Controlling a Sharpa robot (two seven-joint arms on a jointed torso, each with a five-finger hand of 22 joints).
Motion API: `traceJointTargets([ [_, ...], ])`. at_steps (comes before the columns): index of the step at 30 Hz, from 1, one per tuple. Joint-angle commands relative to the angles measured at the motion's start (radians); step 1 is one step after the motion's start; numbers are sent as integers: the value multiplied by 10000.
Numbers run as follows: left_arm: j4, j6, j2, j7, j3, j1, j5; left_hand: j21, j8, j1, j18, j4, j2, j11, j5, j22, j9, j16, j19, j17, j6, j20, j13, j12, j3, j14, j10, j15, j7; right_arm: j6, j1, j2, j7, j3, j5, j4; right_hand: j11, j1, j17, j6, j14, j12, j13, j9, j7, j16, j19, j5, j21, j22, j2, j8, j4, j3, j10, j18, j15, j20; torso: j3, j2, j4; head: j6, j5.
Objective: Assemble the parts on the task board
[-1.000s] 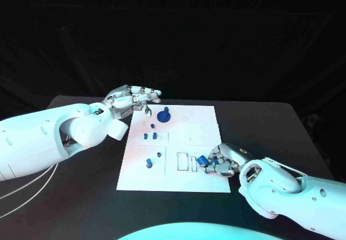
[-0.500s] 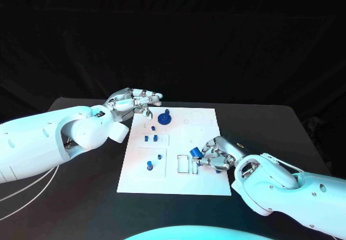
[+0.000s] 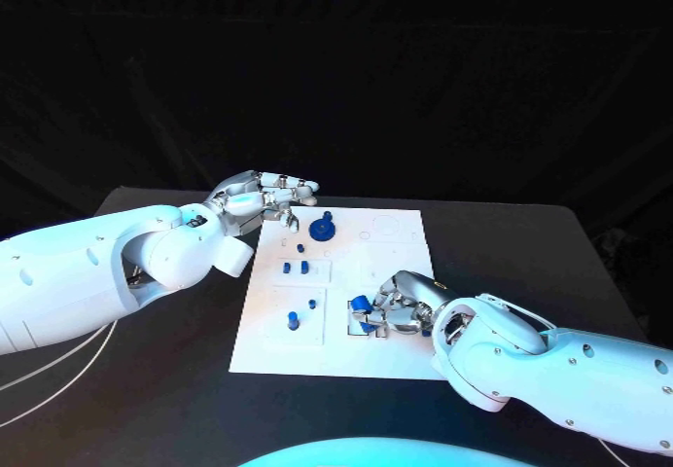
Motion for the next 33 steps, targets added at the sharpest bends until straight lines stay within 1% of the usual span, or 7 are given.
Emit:
traceJointTargets([
  [1,33,171,29,49,3,3,-98,-35,38,-64,147,-7,71,3,-17,-13,-17,42,29,-14,-59,33,11,42,-37,-81,-72,2,1,618,-4,57,-122,3,159,-59,-88,-173,2323,297,975,-2,991,63,-225,19,756,-99,51,1990,-17,69,-3,-90,41,-130,-89,-72,8,2,-11,-5,19],
  [6,46,162,31,47,1,3,-124,-35,38,-64,147,-7,71,3,-17,-13,-17,42,29,-14,-59,33,11,42,-37,-81,-72,2,1,643,-8,127,-164,2,95,-76,-123,-262,2347,375,980,32,1036,128,-266,36,768,-155,83,2013,23,131,-1,-182,84,-137,-117,-97,5,12,-11,59,21],
  [12,39,167,38,41,1,3,-133,-35,38,-64,147,-7,71,3,-17,-13,-17,42,29,-14,-59,33,11,42,-37,-81,-72,2,1,597,-9,179,-266,2,-39,-122,-157,-581,2342,414,979,4,1036,224,-303,33,762,-270,53,2000,48,202,11,-419,89,-131,-151,-131,12,-5,-18,50,48],
  [17,47,173,40,29,1,3,-135,-35,38,-64,147,-7,71,3,-17,-13,-17,42,29,-14,-59,33,11,42,-37,-81,-72,2,1,442,-9,197,-418,2,-319,-216,-187,-1372,2321,406,974,-50,1040,402,-335,19,756,-1826,23,1993,57,329,10,-979,84,-126,-180,-167,3,2,-19,73,12],
  [22,55,155,30,15,1,3,-135,-43,48,-45,148,-15,90,1,-13,-19,-17,44,34,-18,-63,31,13,52,-38,-83,-80,-2,-1,381,-9,199,-456,2,-466,-200,-177,-1751,2310,320,971,-143,998,509,-323,10,746,-2483,-22,1975,-88,382,27,-1221,39,-117,-173,-166,12,9,-20,57,-2],
  [30,61,160,-6,0,1,3,-136,-43,48,-45,148,-15,90,1,-13,-19,-17,44,34,-19,-63,31,13,52,-39,-83,-80,-2,-1,280,-13,19,-450,2,-744,86,-173,-1934,2306,292,970,-169,991,546,-319,7,745,-2599,-29,1974,-118,399,38,-1241,28,-116,-169,-162,8,4,-15,46,-34],
  [33,61,165,-17,-3,1,3,-136,-43,48,-45,148,-15,90,1,-13,-19,-17,44,34,-19,-63,31,13,52,-39,-83,-80,-2,-1,241,-19,-91,-420,2,-811,231,-176,-1872,2308,287,971,-155,1016,584,-324,9,749,-2391,-22,1982,-36,425,6,-1176,46,-118,-171,-162,10,-2,-26,36,-9],
])
